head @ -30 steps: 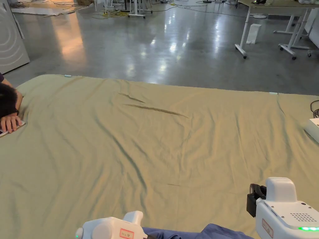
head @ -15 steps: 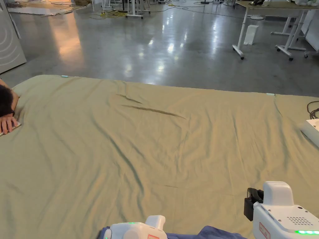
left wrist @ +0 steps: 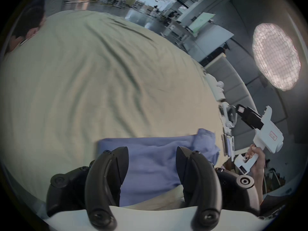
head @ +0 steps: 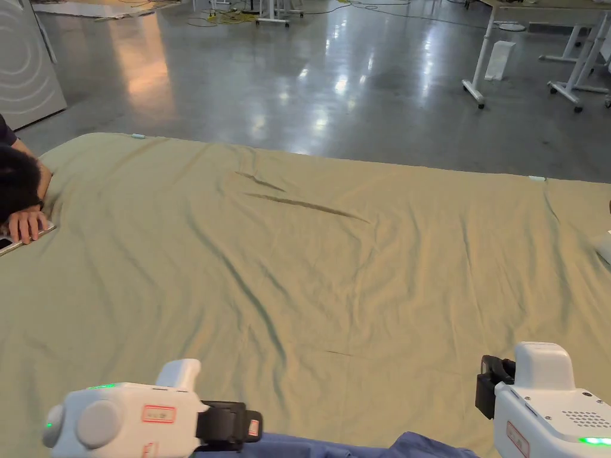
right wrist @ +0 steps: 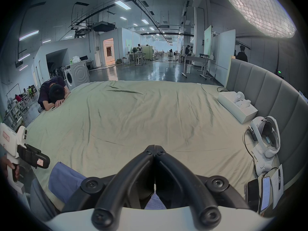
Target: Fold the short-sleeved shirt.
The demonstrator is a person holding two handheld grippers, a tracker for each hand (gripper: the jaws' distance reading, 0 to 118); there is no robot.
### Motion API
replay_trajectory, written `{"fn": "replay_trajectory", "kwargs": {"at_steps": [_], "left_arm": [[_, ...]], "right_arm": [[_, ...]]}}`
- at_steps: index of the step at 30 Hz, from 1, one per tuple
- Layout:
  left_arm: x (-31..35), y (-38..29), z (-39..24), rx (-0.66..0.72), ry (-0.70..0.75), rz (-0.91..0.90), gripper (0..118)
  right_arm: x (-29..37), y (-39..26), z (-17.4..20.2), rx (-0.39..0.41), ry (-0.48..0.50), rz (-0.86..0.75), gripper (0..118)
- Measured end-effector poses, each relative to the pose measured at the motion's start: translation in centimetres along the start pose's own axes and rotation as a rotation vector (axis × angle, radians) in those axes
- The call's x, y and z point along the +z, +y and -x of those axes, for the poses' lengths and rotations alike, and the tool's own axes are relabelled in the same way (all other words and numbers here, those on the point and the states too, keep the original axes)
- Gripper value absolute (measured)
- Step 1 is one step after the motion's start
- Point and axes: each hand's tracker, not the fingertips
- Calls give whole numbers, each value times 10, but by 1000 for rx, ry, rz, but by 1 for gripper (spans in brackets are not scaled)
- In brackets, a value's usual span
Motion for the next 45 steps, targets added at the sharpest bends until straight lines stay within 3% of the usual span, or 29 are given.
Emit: {"fn": "replay_trajectory", "kwargs": {"at_steps": [10,16,20,22,23,24,27,36,41,45], "left_arm": [[-26,-24,100,190,-78,112,64],[-29,-31,116,276,-314,64,66],[-44,-37,112,226,-351,101,65],[-46,-38,109,226,-361,92,49],[-48,-38,107,233,-365,93,35],[-52,-38,101,227,-336,95,18],[-60,-44,84,175,-278,97,16],[-6,-27,71,159,-316,7,14],[49,-1,54,44,-198,-38,14],[82,17,43,-8,-11,-35,14]], "right_arm": [[-5,2,10,-1,16,9,0],[-3,4,13,3,15,8,0],[-3,3,15,1,15,12,0],[-2,3,15,1,16,12,0],[-2,3,16,0,18,11,0],[-1,3,16,0,20,6,0],[-1,3,16,-5,22,4,0],[5,9,9,-21,26,-18,0],[10,15,6,-16,28,-50,0],[12,18,6,-17,34,-66,0]]}}
